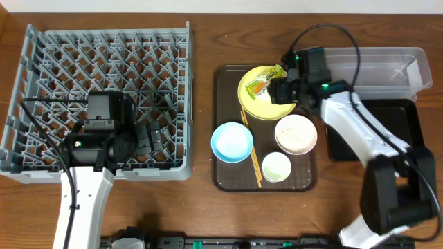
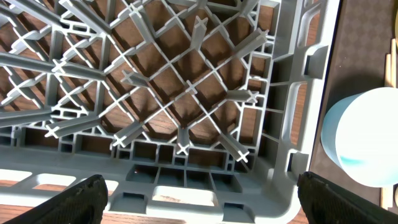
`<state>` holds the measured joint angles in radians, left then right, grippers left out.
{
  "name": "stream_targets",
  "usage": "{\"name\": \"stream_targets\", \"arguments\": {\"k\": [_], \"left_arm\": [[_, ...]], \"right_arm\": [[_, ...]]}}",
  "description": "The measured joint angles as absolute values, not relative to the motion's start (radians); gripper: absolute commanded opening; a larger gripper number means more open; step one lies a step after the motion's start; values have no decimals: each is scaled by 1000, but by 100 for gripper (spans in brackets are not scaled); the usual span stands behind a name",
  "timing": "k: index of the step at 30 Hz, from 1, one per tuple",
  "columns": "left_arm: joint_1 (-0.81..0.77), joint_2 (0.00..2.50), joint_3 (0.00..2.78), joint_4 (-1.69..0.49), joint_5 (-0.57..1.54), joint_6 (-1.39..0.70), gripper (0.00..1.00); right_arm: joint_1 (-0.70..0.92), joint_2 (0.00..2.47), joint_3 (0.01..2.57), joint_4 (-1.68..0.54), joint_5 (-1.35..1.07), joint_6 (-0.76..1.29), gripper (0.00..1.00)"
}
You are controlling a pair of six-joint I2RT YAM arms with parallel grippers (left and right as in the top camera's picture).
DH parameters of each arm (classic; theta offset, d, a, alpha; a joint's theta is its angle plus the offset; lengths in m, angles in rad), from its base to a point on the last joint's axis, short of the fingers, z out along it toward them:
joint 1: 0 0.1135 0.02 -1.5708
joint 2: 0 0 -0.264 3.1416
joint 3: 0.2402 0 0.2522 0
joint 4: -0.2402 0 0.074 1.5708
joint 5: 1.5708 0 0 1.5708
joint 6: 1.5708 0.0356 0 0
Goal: Sort waste into correct bins and load items into the dishwasher rack
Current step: 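Reach right gripper to the tissue on the yellow plate and grasp it, then carry the white tissue to the clear bin and release it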
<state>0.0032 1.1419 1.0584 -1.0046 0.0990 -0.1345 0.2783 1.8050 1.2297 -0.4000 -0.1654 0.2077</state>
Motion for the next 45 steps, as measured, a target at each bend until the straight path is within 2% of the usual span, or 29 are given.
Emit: {"name": "stream_targets", "arguments": {"k": [6, 11, 13, 16, 20, 27, 36, 43, 45], "left_arm": [[3, 1142, 1058, -1003, 99, -134, 99], [3, 1142, 1058, -1003, 99, -134, 99], [3, 1142, 1058, -1003, 99, -134, 99], [3, 1142, 1058, -1003, 99, -134, 99], [3, 1142, 1058, -1003, 99, -134, 99], [3, 1142, 1058, -1003, 99, -134, 99], [3, 1142, 1058, -1003, 99, -134, 99], [3, 1142, 1058, -1003, 99, -134, 99], [3, 1142, 1058, -1003, 99, -134, 99]], "right_arm": [[308, 1899, 1230, -331, -87, 281, 57], [324, 1961, 1230, -255, -41, 330, 47], [330, 1977, 1230, -241, -30, 339, 40], [339, 2002, 1230, -245, -23, 354, 17], [343, 2008, 1230, -252, -19, 373, 1], [342, 1959, 1232, -344, -14, 376, 1], [328, 1655, 1234, -391, 167, 336, 1], [229, 1597, 1243, -383, 334, 329, 2], [188, 1604, 1243, -385, 346, 332, 7]]}}
